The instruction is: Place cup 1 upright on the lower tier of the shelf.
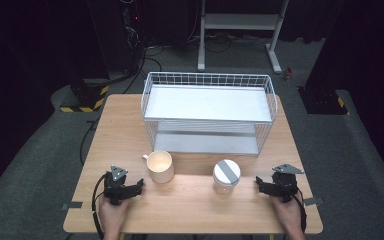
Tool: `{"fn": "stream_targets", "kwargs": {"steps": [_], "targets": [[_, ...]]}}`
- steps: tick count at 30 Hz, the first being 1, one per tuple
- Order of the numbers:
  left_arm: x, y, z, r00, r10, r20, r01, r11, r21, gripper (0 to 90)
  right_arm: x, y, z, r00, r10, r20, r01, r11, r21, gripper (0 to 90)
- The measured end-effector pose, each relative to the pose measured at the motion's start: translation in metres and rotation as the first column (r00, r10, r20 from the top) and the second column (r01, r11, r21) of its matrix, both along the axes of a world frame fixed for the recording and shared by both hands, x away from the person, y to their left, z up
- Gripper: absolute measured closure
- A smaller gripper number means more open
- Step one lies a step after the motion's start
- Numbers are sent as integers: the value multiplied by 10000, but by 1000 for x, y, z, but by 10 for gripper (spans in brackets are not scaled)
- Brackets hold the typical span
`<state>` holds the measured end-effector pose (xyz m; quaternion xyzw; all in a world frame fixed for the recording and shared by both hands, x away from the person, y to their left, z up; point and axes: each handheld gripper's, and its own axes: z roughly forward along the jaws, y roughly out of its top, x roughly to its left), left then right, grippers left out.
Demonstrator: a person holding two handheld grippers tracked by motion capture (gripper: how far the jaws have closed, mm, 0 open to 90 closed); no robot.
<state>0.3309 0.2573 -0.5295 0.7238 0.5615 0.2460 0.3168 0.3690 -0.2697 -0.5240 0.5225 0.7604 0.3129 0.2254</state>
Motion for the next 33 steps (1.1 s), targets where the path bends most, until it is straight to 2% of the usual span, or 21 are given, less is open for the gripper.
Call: {"fn": "stream_targets", "kwargs": {"steps": [15,22,33], "targets": [[0,0,0,10000,-1,7,1,10000,3,159,-2,-3,0,9994,340,-30,-340,9994,-1,142],[0,1,0,10000,39,14,-39,10000,-7,161,-4,-5,0,9996,268,-96,-266,9995,189,142],[0,1,0,10000,56,8,-56,10000,8,161,-16,-6,6,9982,537,262,-548,9976,426,146]]}}
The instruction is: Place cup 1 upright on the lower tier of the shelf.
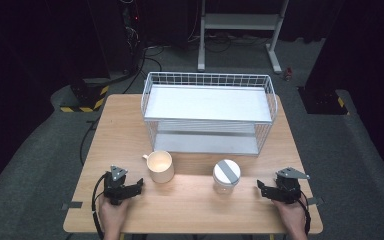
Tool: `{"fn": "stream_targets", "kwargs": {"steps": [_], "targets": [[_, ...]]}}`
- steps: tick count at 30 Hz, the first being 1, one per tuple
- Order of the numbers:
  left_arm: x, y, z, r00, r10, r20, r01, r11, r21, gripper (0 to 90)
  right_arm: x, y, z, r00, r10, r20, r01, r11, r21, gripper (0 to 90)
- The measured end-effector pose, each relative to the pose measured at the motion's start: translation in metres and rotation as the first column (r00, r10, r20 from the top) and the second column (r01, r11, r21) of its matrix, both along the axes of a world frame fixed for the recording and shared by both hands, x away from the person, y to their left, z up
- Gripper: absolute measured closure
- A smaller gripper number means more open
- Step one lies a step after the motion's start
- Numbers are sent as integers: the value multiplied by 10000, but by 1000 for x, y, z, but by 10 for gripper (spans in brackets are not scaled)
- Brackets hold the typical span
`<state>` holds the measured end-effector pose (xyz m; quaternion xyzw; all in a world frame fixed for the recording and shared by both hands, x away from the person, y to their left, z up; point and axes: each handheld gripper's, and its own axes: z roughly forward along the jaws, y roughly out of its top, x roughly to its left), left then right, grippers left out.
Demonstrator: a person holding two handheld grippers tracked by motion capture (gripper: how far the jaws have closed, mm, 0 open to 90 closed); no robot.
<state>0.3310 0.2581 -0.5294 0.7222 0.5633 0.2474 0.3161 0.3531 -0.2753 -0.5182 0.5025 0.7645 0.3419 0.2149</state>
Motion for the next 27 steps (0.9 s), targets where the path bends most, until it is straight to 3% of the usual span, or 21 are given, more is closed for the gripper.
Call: {"fn": "stream_targets", "kwargs": {"steps": [14,27], "targets": [[0,0,0,10000,15,-19,-15,10000,-15,162,-16,9,4,9980,594,193,-596,9981,123,146],[0,0,0,10000,16,-19,-16,10000,-12,162,-28,22,7,9907,1320,323,-1327,9909,228,146]]}}
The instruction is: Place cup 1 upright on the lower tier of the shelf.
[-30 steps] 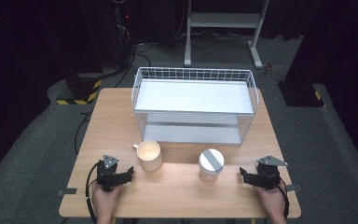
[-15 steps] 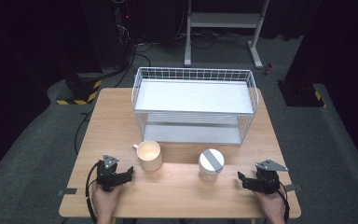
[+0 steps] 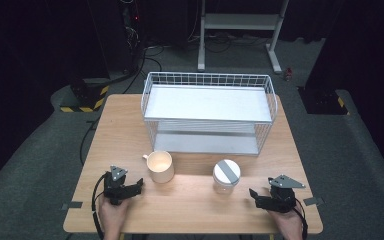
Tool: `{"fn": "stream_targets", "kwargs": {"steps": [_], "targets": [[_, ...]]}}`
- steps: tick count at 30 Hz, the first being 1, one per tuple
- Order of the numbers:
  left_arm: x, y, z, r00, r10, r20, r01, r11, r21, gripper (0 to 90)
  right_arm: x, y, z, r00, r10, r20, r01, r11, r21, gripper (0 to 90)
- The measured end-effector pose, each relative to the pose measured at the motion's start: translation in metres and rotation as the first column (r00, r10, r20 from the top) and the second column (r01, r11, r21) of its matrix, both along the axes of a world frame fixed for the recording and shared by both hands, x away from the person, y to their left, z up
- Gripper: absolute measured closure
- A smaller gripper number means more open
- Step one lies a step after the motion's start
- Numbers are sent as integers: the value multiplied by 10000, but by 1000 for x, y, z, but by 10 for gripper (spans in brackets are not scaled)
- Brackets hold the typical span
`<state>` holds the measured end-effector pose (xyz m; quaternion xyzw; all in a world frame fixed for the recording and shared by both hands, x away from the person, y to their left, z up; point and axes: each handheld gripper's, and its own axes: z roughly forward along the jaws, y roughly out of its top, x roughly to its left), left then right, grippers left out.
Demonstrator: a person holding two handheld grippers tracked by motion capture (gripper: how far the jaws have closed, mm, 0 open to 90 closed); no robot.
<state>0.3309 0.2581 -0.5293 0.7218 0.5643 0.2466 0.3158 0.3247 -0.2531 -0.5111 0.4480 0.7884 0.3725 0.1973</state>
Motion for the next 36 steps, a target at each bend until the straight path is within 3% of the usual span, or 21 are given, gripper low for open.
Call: {"fn": "stream_targets", "kwargs": {"steps": [18,36], "targets": [[0,0,0,10000,1,1,-1,10000,-2,163,-11,28,-3,9952,977,-86,-977,9952,-16,147],[0,0,0,10000,6,1,-6,10000,-2,164,-8,52,1,9847,1740,111,-1742,9845,212,138]]}}
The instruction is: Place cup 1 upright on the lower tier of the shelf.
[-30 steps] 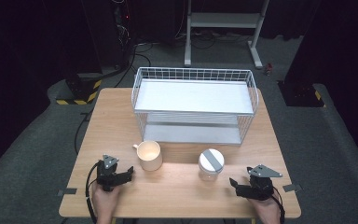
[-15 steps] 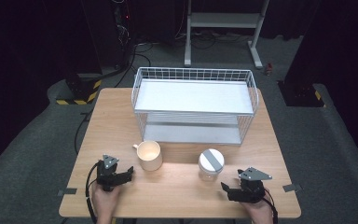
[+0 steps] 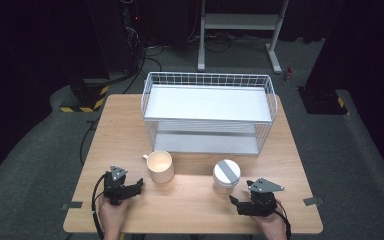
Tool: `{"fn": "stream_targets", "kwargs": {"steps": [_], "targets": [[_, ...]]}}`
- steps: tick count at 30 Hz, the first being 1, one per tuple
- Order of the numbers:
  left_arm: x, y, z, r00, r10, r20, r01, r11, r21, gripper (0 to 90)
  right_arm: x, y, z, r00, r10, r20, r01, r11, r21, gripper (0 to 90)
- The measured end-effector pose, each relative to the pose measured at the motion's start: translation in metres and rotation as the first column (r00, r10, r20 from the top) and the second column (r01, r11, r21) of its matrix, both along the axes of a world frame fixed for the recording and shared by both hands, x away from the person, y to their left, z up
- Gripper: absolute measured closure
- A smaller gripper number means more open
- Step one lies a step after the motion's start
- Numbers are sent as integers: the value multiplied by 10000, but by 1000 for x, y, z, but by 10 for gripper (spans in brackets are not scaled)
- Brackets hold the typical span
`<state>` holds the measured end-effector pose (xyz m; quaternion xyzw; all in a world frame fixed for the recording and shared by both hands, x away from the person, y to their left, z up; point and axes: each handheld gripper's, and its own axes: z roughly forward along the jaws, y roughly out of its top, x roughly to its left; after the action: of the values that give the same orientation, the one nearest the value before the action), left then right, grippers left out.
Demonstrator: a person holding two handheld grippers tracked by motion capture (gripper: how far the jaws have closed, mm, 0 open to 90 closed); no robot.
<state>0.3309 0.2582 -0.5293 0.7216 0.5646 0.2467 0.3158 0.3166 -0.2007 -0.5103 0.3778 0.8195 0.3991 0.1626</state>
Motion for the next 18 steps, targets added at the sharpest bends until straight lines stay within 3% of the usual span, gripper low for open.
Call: {"fn": "stream_targets", "kwargs": {"steps": [18], "targets": [[0,0,0,10000,3,-1,-3,10000,-4,164,9,21,8,9989,389,260,-392,9991,127,125]]}}
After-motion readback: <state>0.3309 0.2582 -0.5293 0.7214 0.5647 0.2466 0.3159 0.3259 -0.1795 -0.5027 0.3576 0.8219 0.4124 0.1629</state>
